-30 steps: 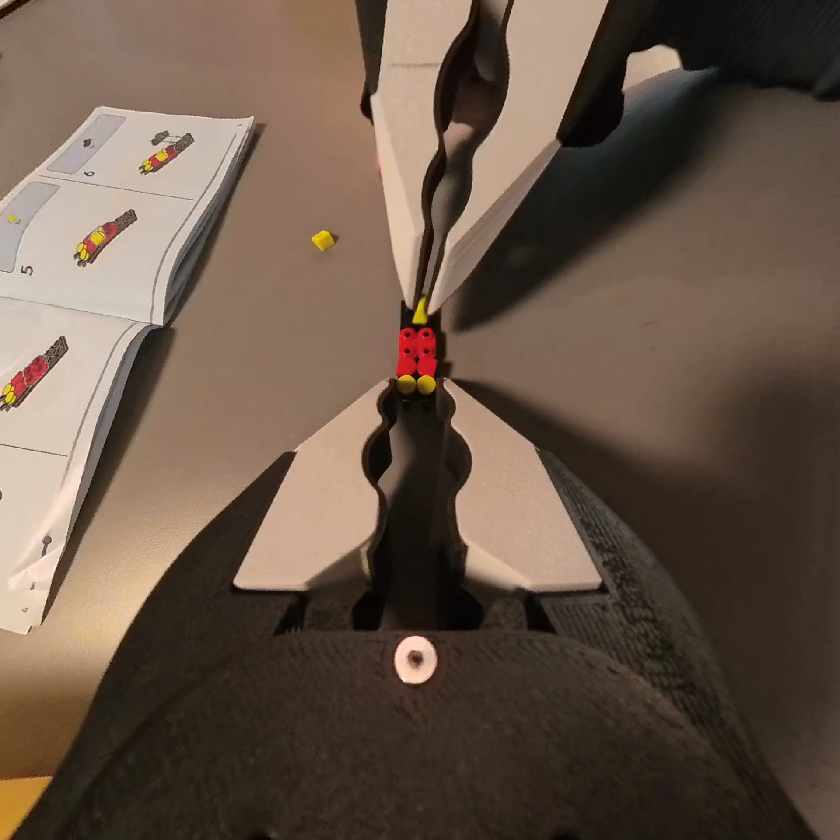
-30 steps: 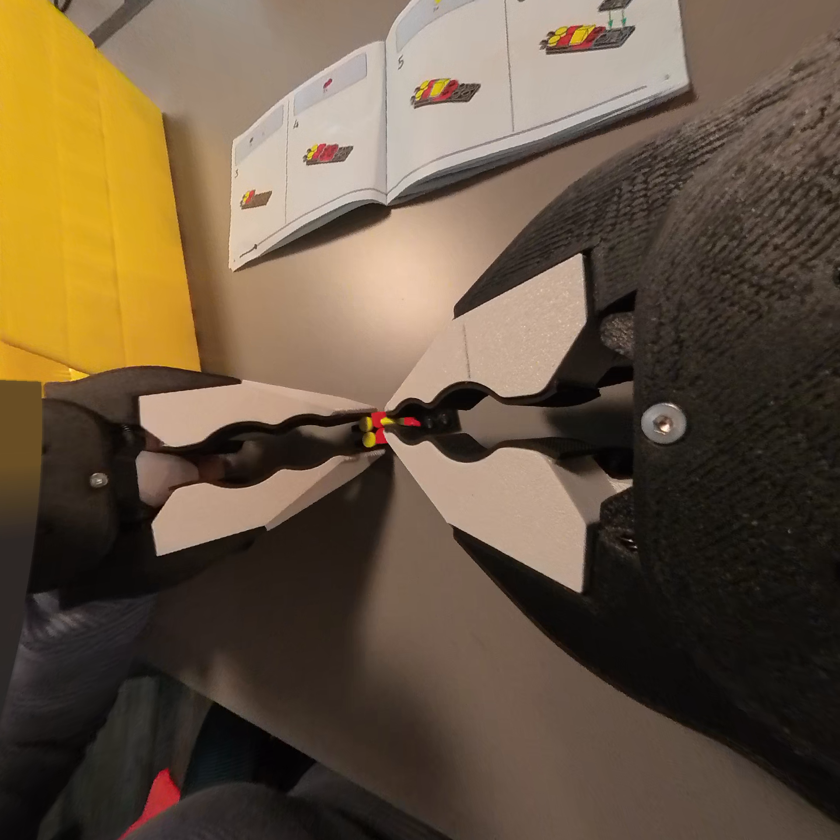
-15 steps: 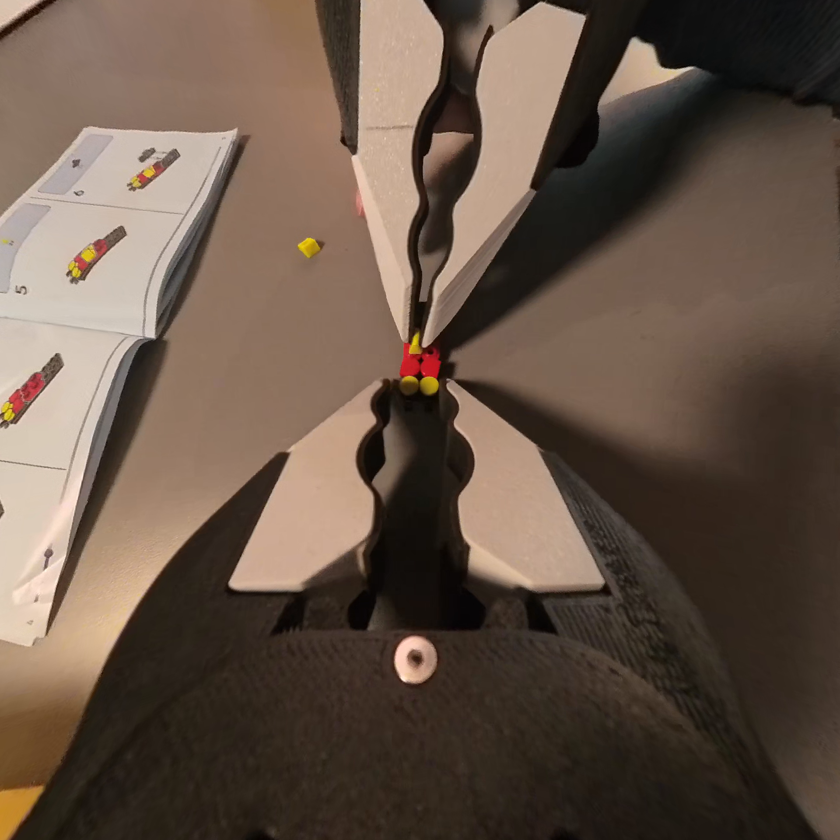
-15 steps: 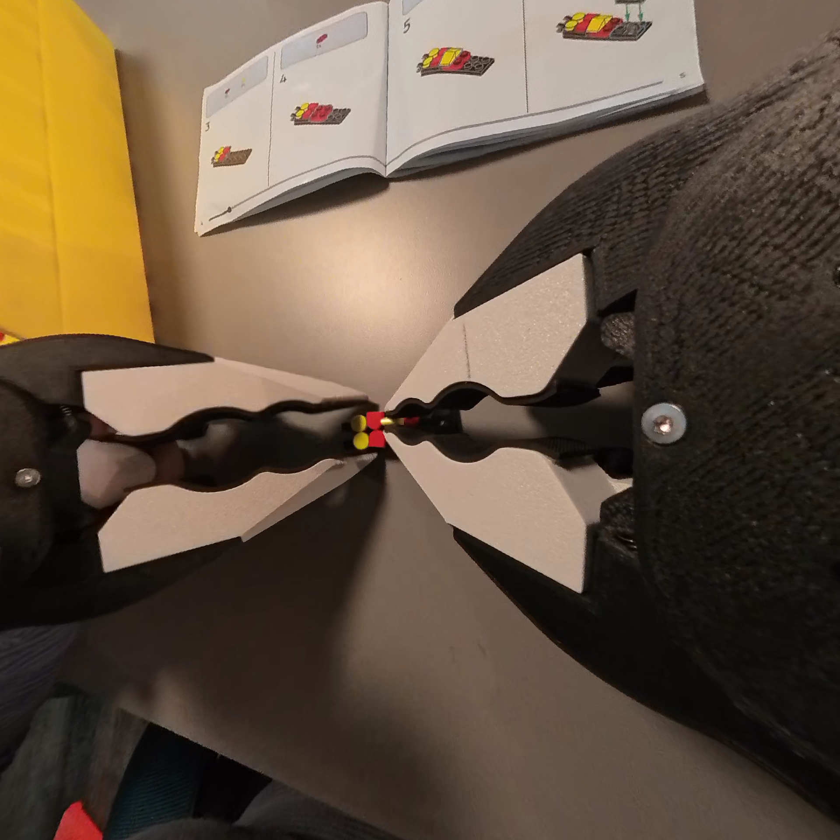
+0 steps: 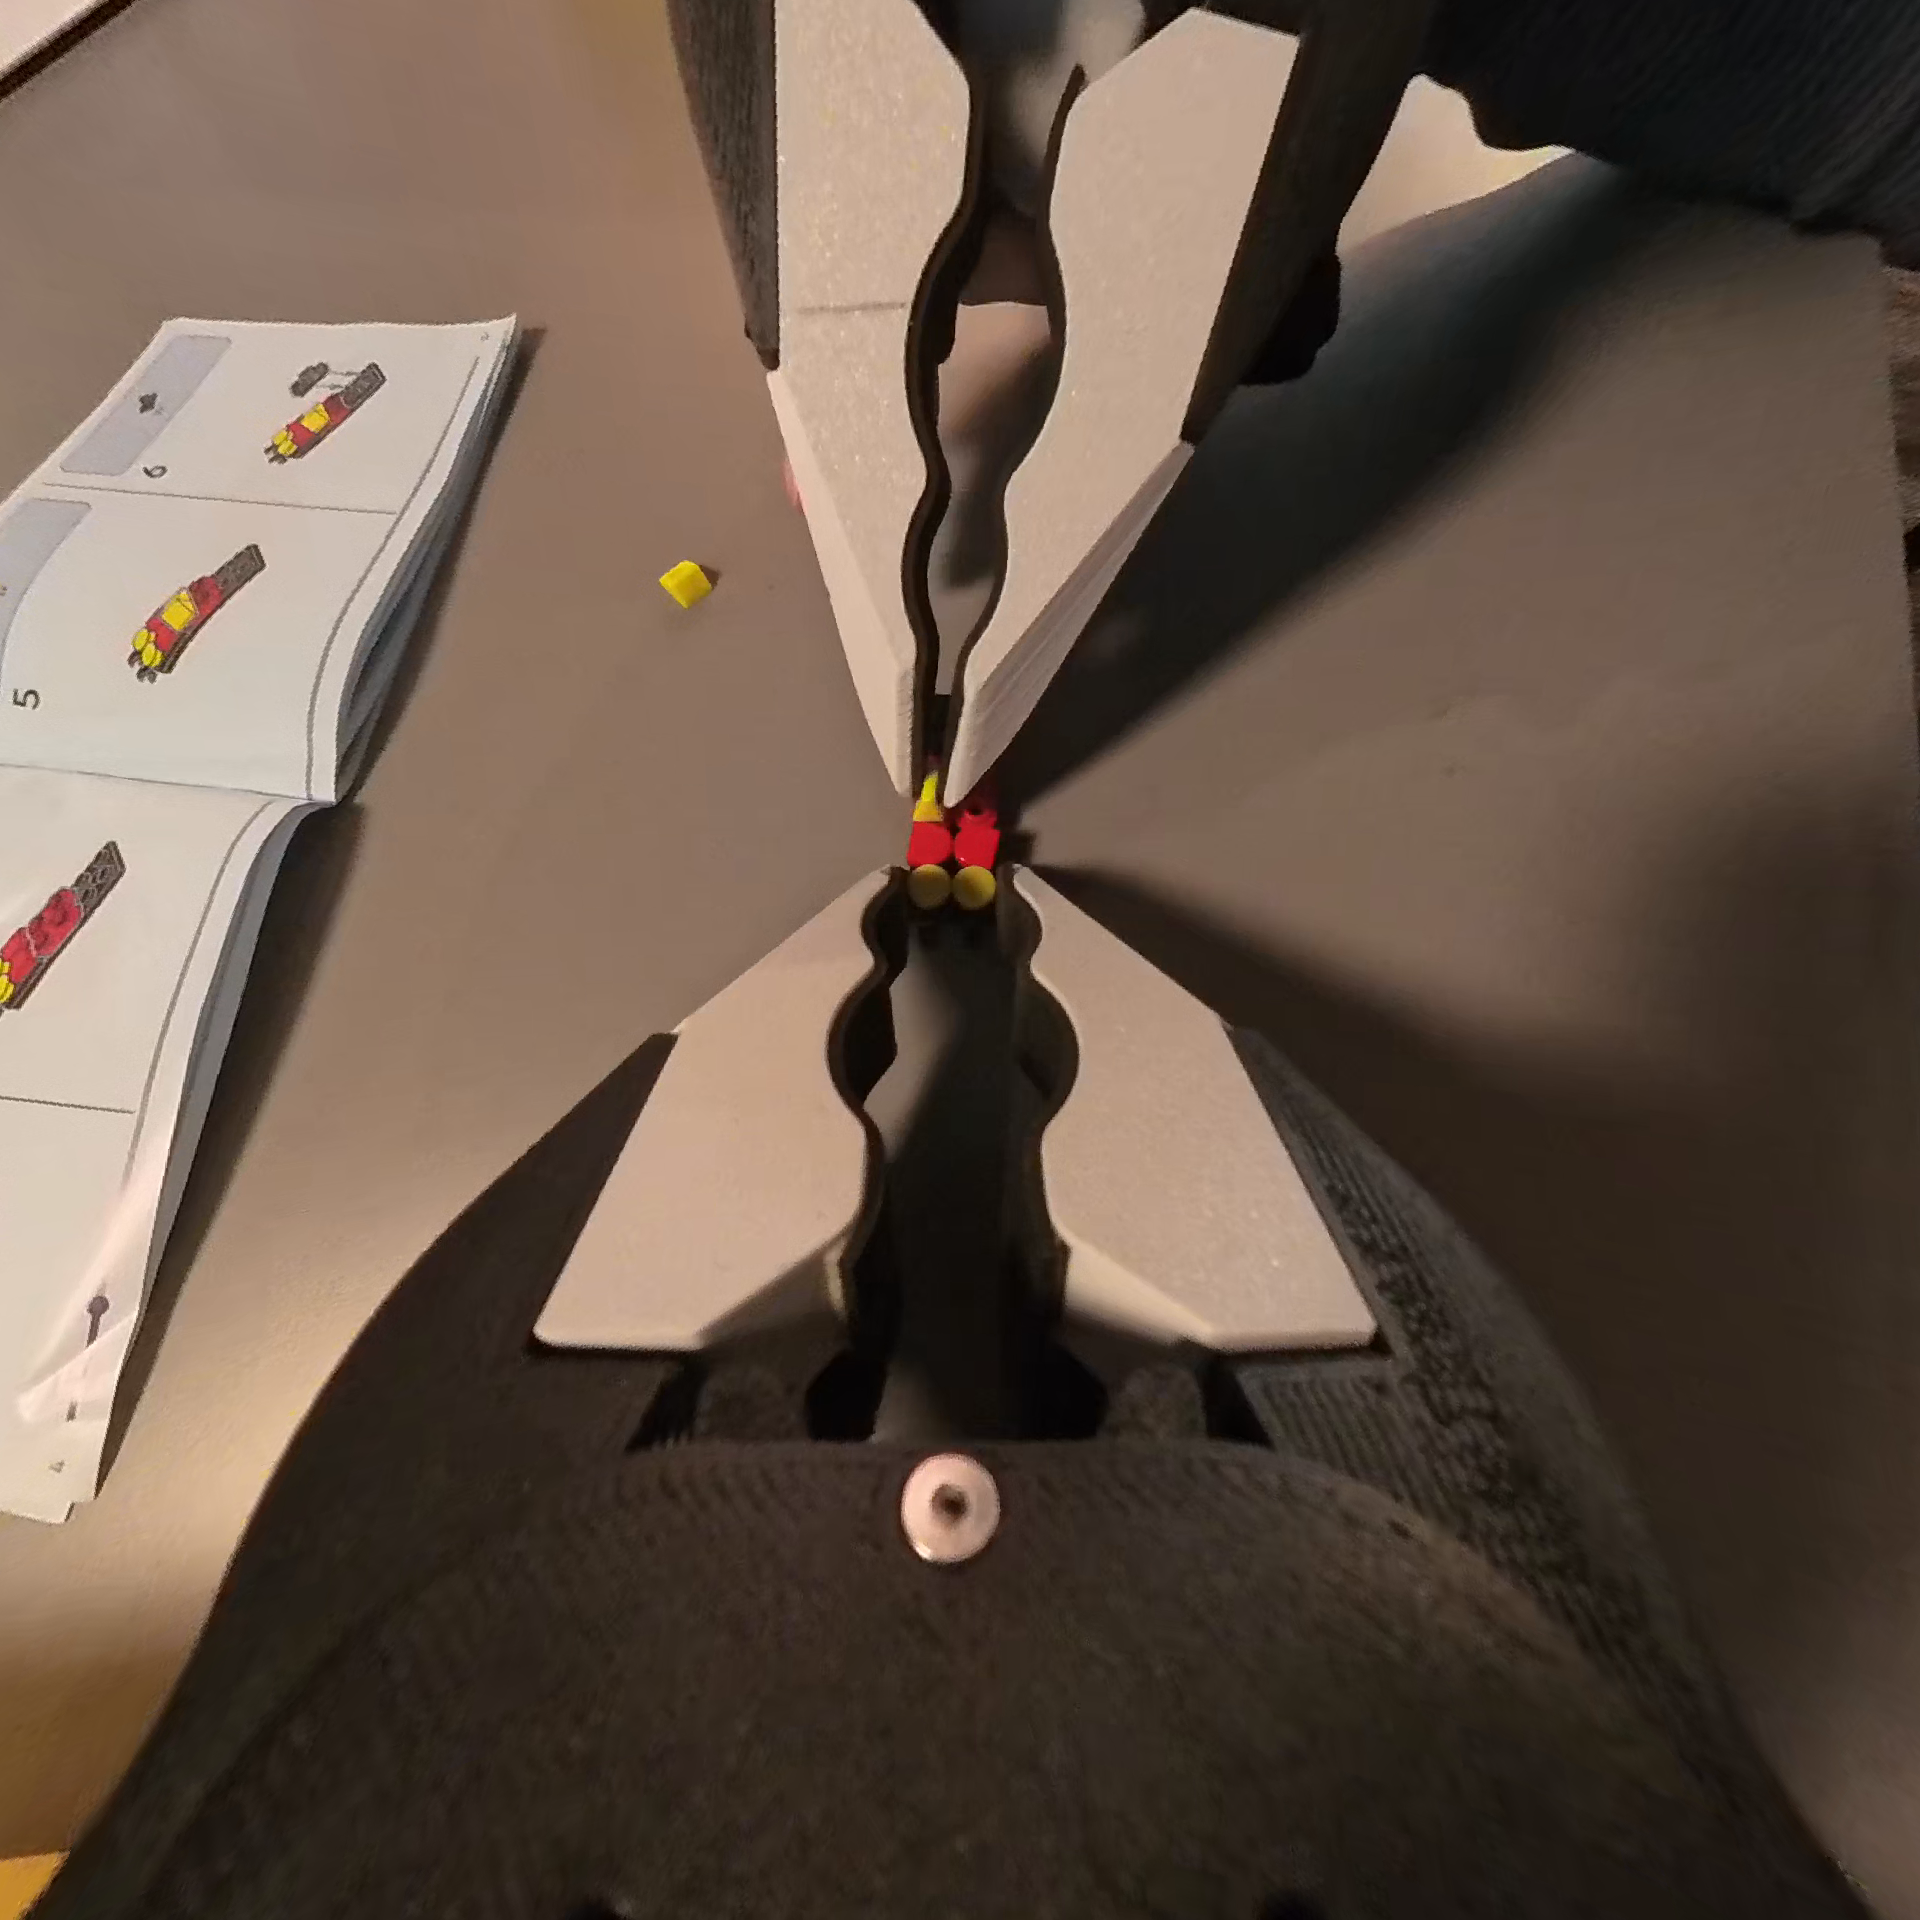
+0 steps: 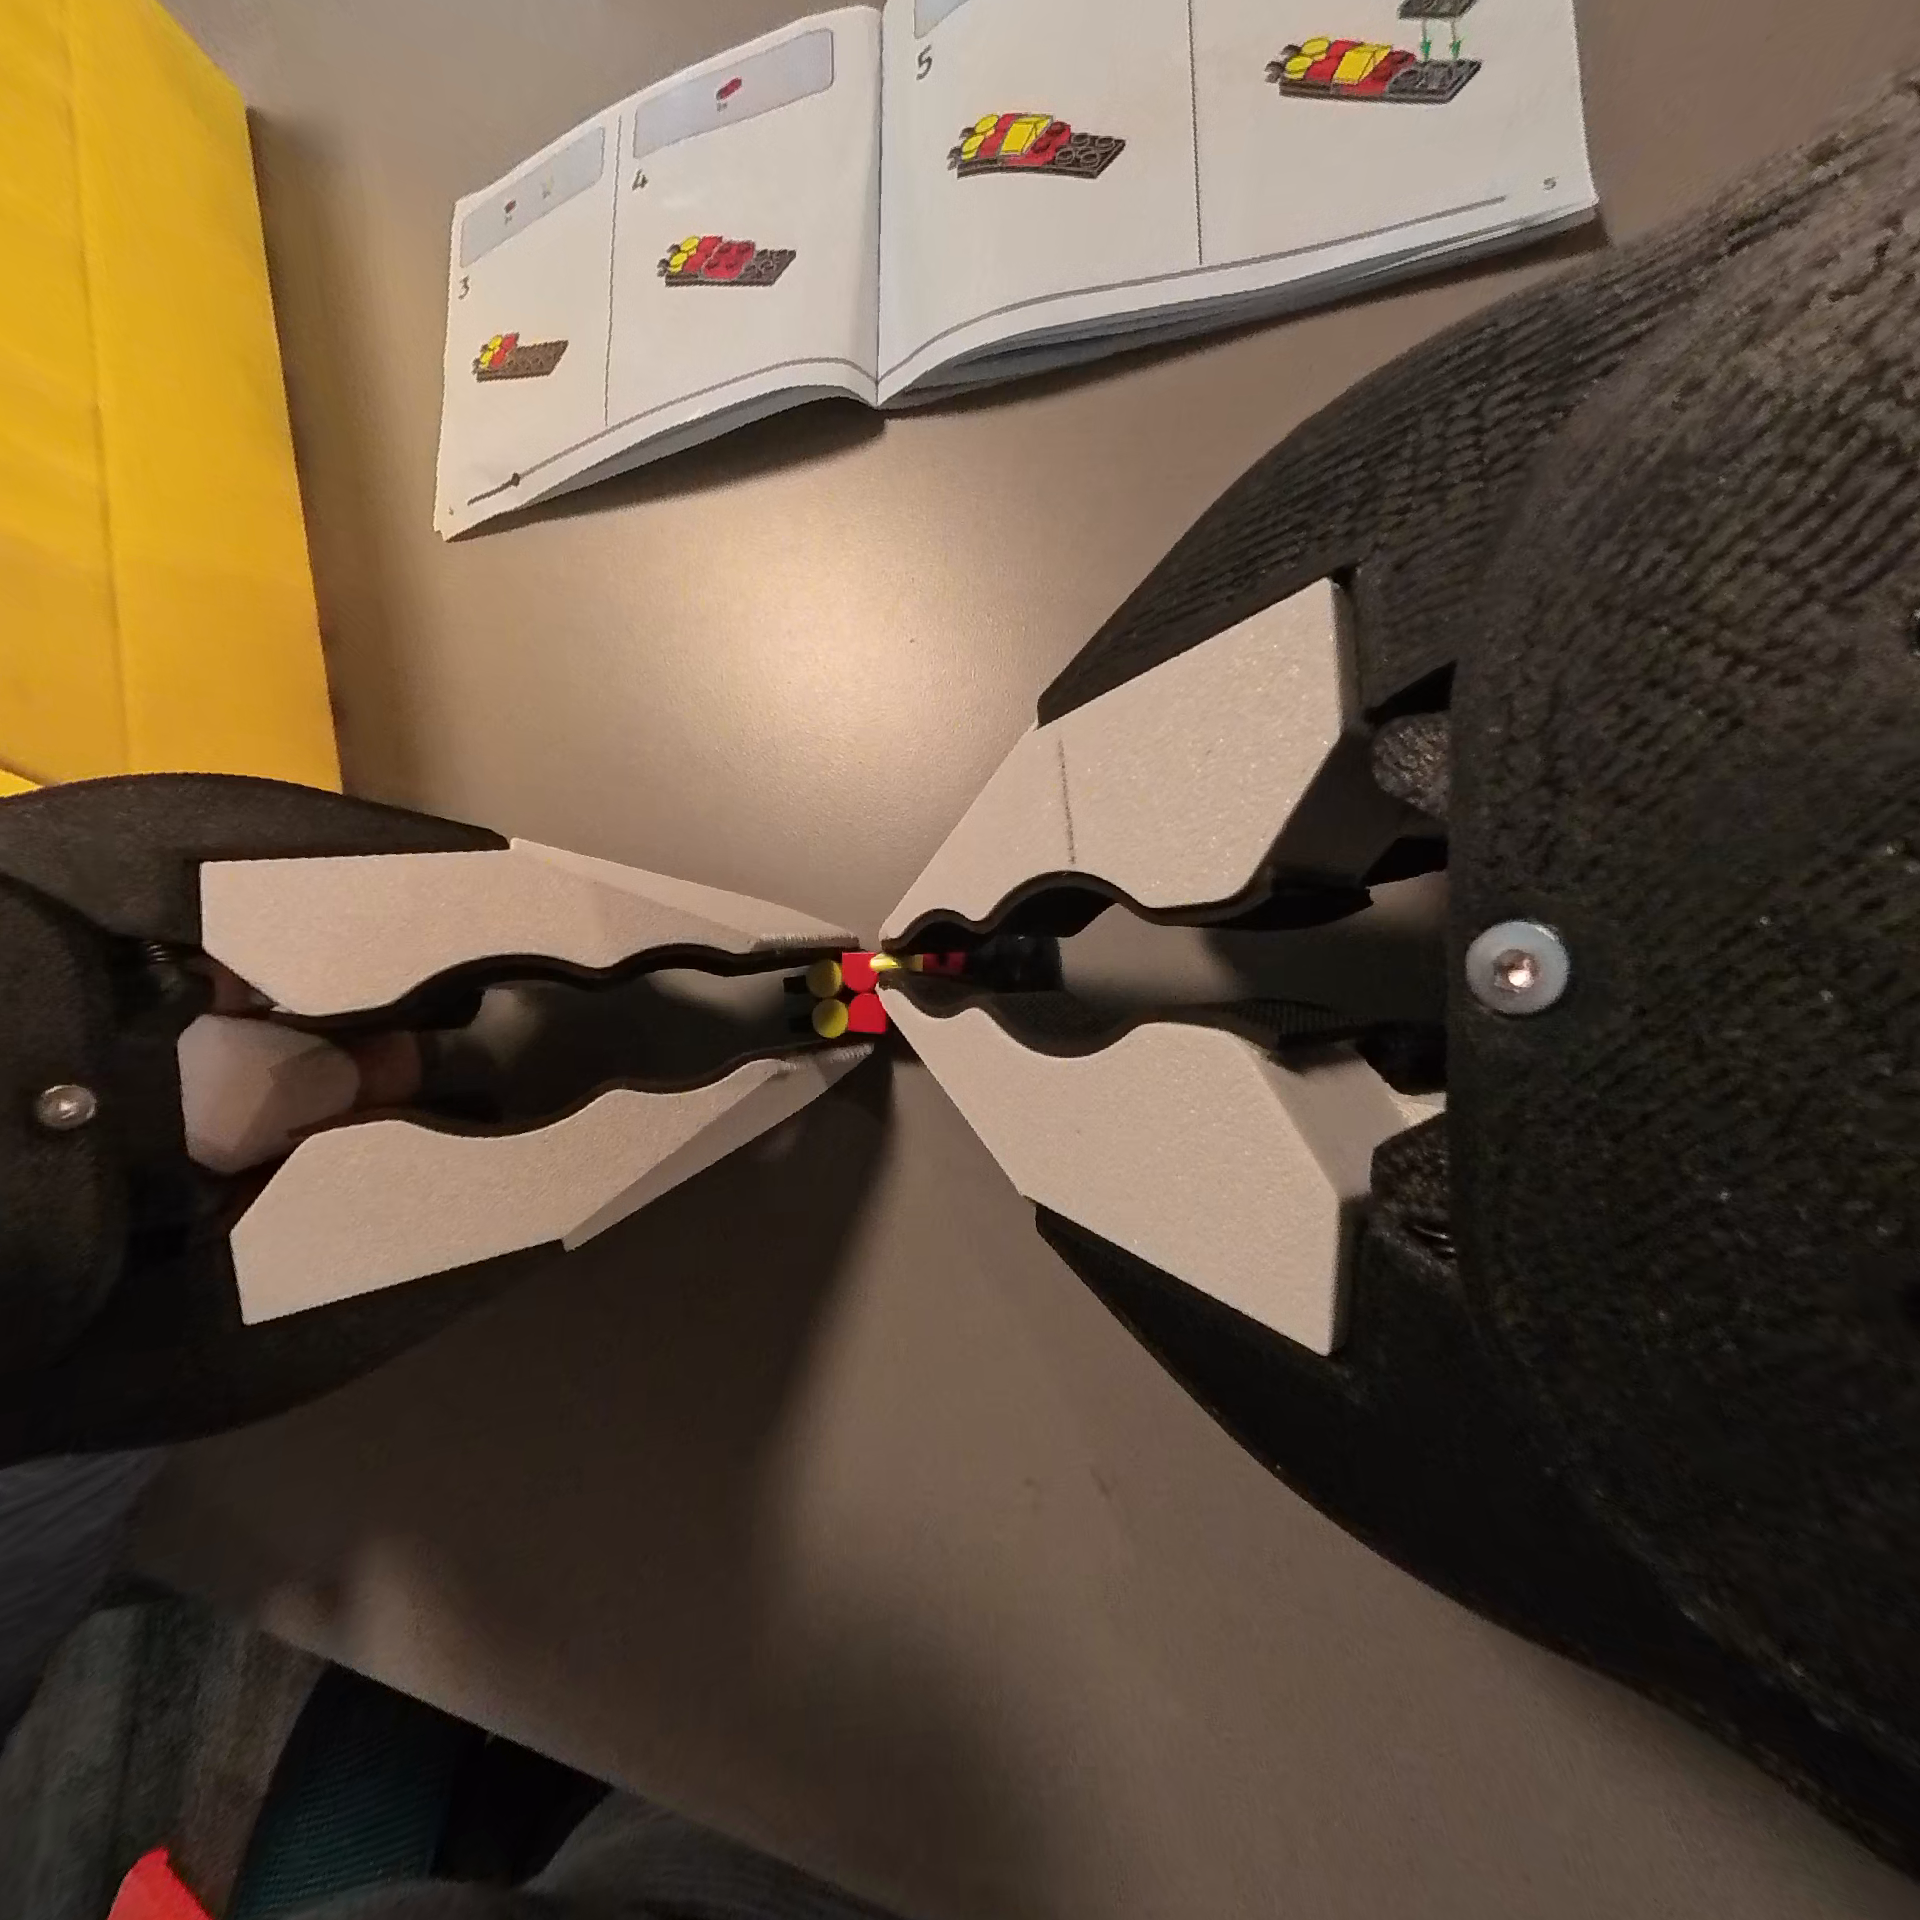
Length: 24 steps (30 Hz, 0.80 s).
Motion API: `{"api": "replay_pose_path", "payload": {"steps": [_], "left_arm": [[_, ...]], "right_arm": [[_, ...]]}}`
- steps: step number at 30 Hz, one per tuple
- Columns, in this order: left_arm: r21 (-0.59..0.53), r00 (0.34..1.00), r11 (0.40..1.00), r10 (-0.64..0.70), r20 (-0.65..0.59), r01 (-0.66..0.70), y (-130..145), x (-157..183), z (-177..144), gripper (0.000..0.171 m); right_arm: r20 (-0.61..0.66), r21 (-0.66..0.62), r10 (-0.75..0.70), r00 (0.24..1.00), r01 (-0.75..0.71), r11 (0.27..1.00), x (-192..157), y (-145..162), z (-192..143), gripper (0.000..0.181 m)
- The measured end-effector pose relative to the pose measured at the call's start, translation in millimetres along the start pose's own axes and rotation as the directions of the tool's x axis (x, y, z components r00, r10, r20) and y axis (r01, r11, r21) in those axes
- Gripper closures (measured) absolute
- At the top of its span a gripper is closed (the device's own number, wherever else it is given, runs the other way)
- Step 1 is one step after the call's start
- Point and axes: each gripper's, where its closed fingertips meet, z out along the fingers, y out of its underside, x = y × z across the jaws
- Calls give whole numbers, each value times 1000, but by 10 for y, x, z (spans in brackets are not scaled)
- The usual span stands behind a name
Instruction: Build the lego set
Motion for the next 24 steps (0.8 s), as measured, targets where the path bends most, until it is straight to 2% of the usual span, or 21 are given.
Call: {"api": "replay_pose_path", "payload": {"steps": [24], "left_arm": [[1, 1000, 1000, 5, -9, -5, -2, 14, 0, 155]], "right_arm": [[11, -4, 0, 1000, 0, 1000, -14, 21, 20, 178]]}}
